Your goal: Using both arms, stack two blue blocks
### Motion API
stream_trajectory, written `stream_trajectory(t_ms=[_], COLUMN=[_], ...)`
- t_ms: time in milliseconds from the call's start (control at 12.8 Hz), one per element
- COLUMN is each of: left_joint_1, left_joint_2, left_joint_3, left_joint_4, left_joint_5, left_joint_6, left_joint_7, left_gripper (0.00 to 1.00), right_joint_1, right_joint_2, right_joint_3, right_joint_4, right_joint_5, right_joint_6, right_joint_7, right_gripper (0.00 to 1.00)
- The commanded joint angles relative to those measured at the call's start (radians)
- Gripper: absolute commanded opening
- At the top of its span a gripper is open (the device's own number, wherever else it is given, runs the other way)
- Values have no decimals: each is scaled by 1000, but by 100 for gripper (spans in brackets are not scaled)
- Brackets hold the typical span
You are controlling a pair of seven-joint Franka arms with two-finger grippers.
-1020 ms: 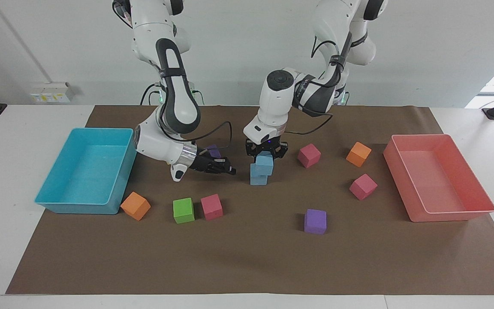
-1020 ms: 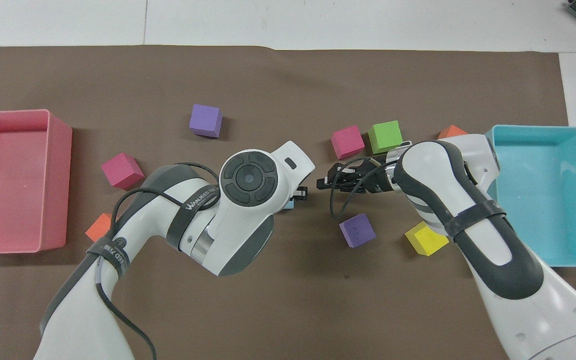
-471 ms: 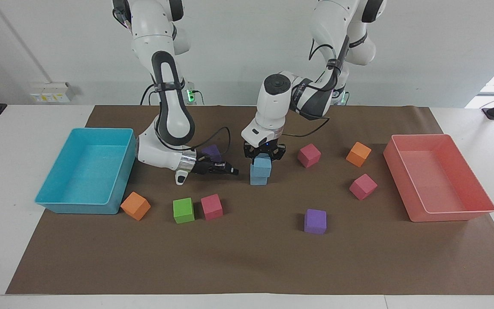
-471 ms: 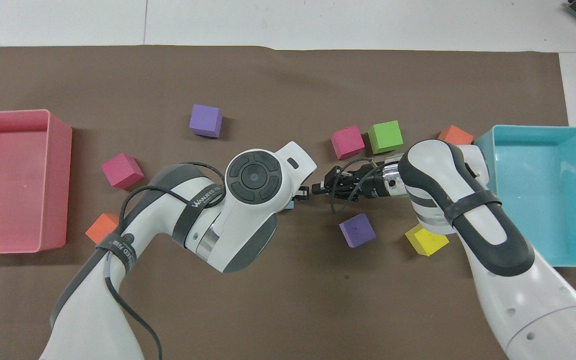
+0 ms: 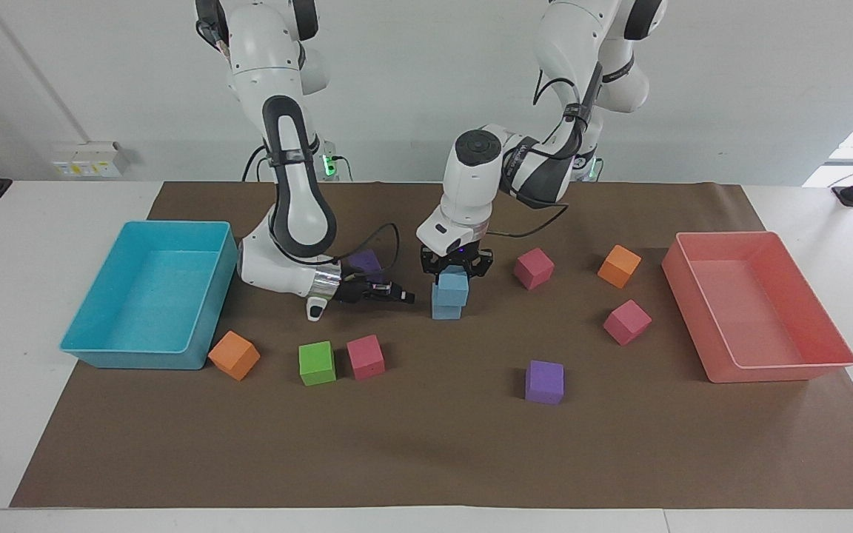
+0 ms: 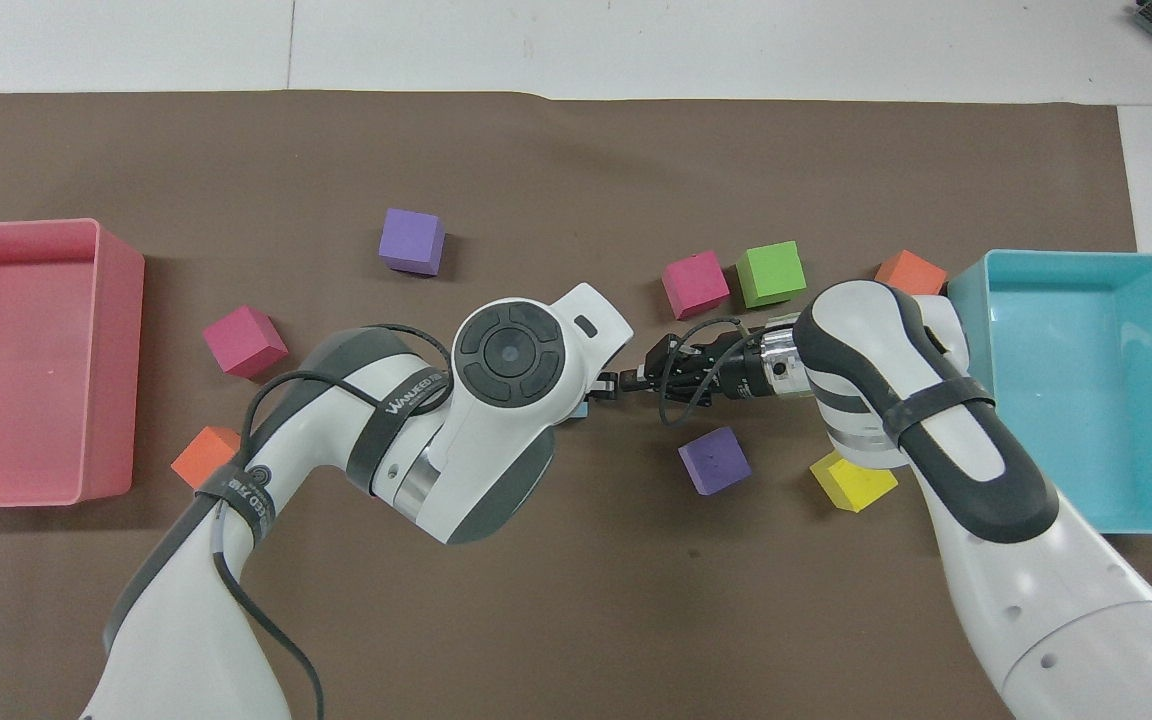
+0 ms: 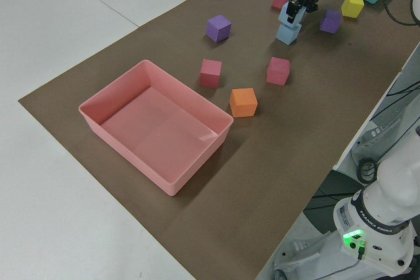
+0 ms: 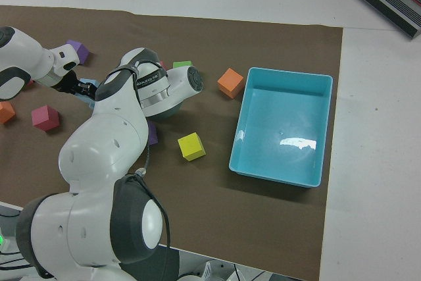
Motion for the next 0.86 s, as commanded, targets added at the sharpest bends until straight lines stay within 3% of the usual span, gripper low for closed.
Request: stream_trajectory(t_ms=[0,784], left_joint_1=[-22,-48], left_joint_2=[10,24], left_joint_3=[15,20], left_joint_4=[2,4], left_joint_5=[8,15], left_joint_6=[16,-13], left_joint_7=[-21,-98], left_gripper=[14,15], right_joint_1=[-6,-6], right_joint_2=[-1,-8], right_joint_3=[6,6], right_joint_4=[-12,-36], right_joint_5=[33,33], right_joint_6=[-8,-3], right_joint_7=[-38,-40], right_gripper=[0,0])
